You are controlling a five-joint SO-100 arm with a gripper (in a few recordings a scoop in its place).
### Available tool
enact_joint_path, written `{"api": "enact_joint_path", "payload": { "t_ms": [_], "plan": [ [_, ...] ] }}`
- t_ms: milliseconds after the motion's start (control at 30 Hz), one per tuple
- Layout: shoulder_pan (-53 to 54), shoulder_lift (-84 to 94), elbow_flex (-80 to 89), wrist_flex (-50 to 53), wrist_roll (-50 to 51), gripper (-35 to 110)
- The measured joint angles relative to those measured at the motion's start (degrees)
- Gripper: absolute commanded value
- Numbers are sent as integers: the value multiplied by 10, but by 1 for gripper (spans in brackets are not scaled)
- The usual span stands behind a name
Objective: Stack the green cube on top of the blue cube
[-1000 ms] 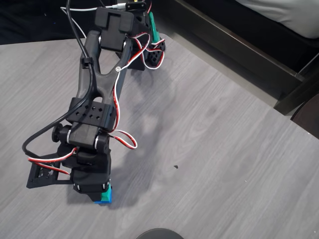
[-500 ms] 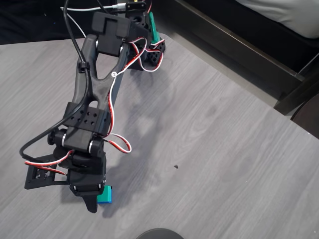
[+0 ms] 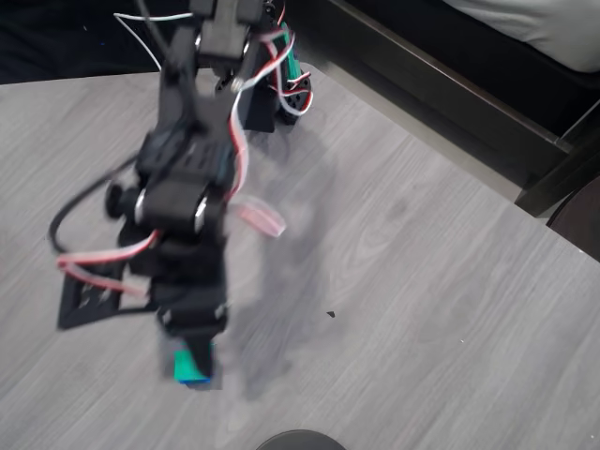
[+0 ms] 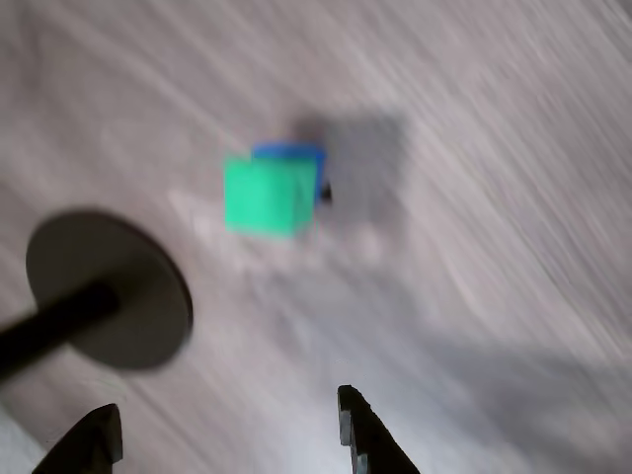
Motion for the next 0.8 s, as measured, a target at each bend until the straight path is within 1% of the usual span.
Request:
{"api": "enact_joint_path", "payload": {
  "t_ms": [100, 167, 333, 433, 533, 633, 733, 800],
  "plan": [
    [-60, 76, 12, 78, 33, 34],
    [-95, 142, 62, 89, 49, 34],
    [-166, 354, 277, 28, 77, 34],
    [-204, 515, 438, -32, 98, 34],
    [-209, 645, 563, -58, 113, 31],
    [-198, 703, 627, -73, 108, 21],
    [-180, 747, 661, -87, 91, 2],
    [-166, 757, 688, -101, 82, 0]
  ]
}}
